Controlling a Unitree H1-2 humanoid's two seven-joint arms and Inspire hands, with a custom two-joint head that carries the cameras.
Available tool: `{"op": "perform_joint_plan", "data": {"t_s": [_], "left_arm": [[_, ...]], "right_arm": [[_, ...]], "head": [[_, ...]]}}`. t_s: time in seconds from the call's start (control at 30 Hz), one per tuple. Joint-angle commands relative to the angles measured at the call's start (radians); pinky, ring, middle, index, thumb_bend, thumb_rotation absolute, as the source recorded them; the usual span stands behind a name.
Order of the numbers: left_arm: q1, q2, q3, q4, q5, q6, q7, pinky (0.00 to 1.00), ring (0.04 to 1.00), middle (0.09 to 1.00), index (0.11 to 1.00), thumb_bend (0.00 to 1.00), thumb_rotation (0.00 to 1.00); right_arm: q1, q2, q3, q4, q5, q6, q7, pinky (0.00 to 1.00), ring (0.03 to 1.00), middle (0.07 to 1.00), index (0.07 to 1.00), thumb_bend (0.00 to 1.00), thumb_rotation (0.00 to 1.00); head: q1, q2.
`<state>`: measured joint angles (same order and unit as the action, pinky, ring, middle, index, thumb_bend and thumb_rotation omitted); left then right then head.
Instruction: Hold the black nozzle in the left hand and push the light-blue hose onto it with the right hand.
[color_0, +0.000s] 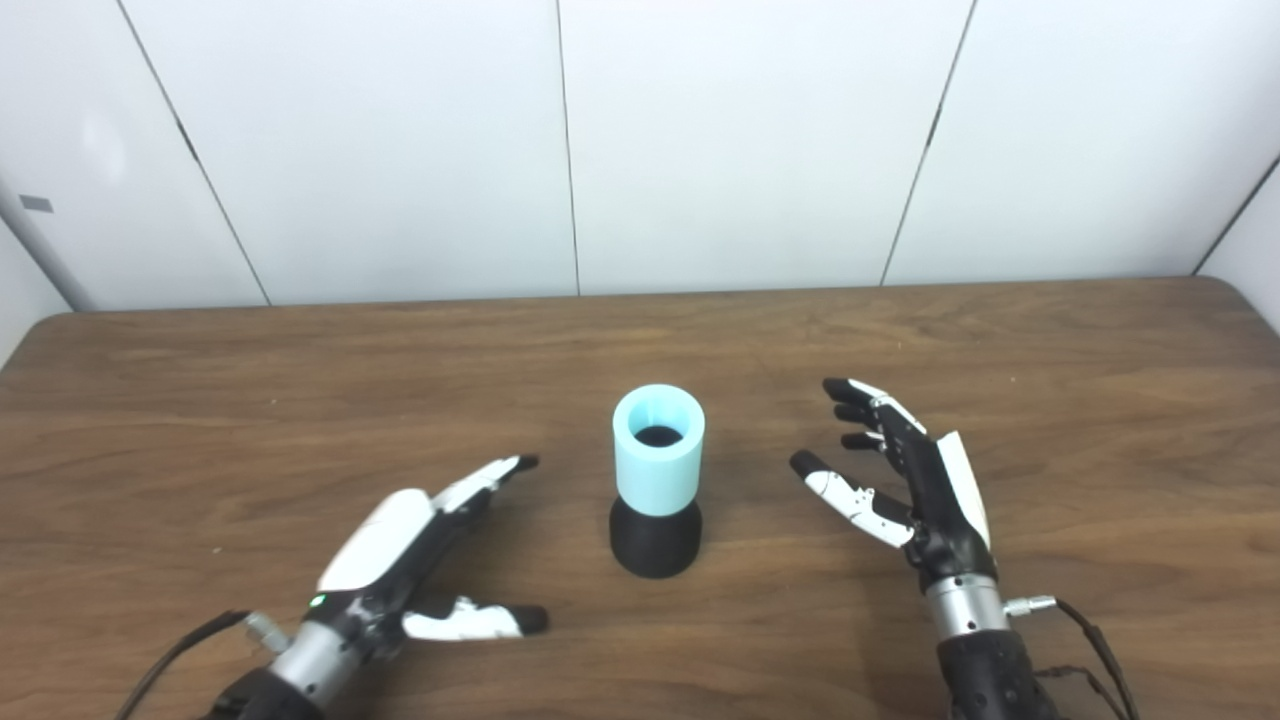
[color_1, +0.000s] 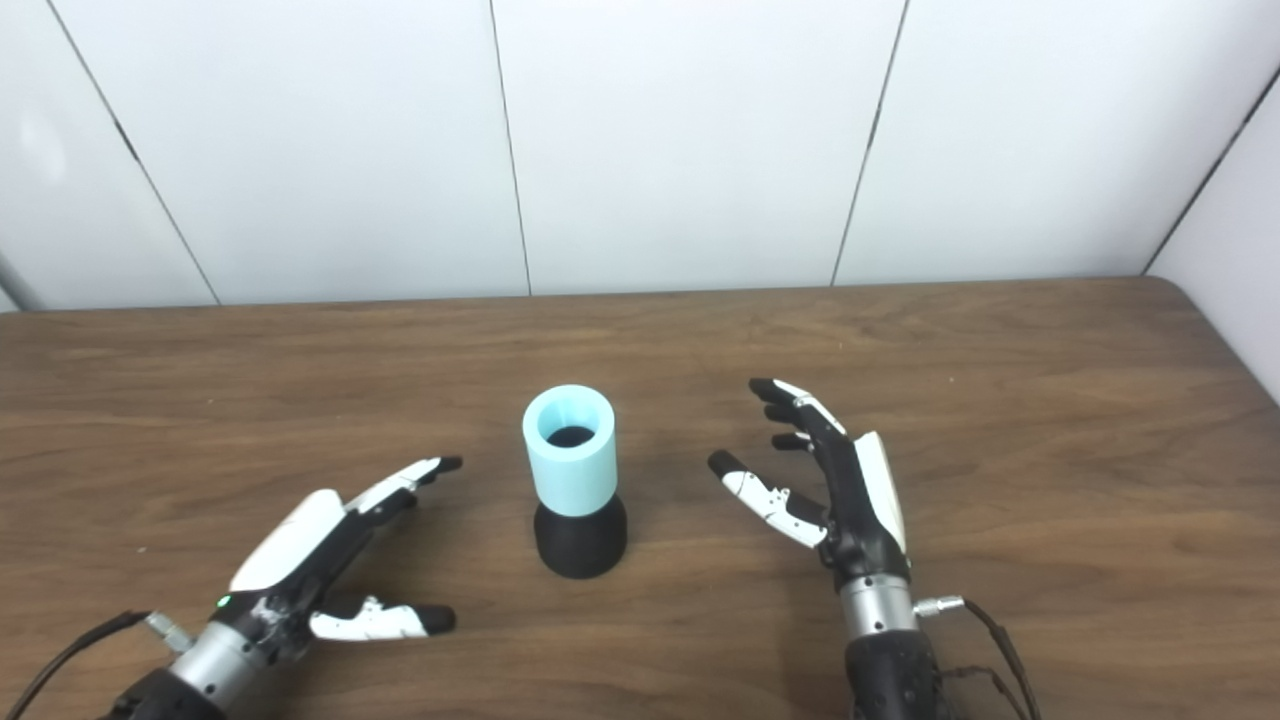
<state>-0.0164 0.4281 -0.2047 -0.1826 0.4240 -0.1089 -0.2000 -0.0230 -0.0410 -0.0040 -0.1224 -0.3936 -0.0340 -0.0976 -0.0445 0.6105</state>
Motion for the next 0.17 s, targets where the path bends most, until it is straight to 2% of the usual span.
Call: {"op": "perform_joint_plan", "data": {"t_s": [0.0,0.07,0.13], "left_arm": [[0.013,-0.029,0.036,0.023,-0.033,-0.025,0.049,0.81,0.878,0.900,0.879,0.45,0.97],[0.024,-0.072,0.075,0.043,-0.065,-0.038,0.094,0.77,0.843,0.860,0.847,0.33,0.93],[0.028,-0.106,0.100,0.061,-0.087,-0.053,0.120,0.74,0.820,0.839,0.838,0.30,0.88]], "right_arm": [[-0.028,0.000,-0.004,-0.015,0.023,-0.037,-0.018,0.64,0.739,0.791,0.779,0.47,0.46],[-0.026,-0.007,-0.005,-0.010,0.023,-0.041,-0.025,0.60,0.710,0.760,0.767,0.44,0.47],[-0.020,-0.010,-0.011,-0.010,0.057,-0.041,-0.014,0.59,0.705,0.750,0.755,0.39,0.47]], "head": [[0.002,-0.002],[0.002,-0.006],[0.002,-0.007]]}}
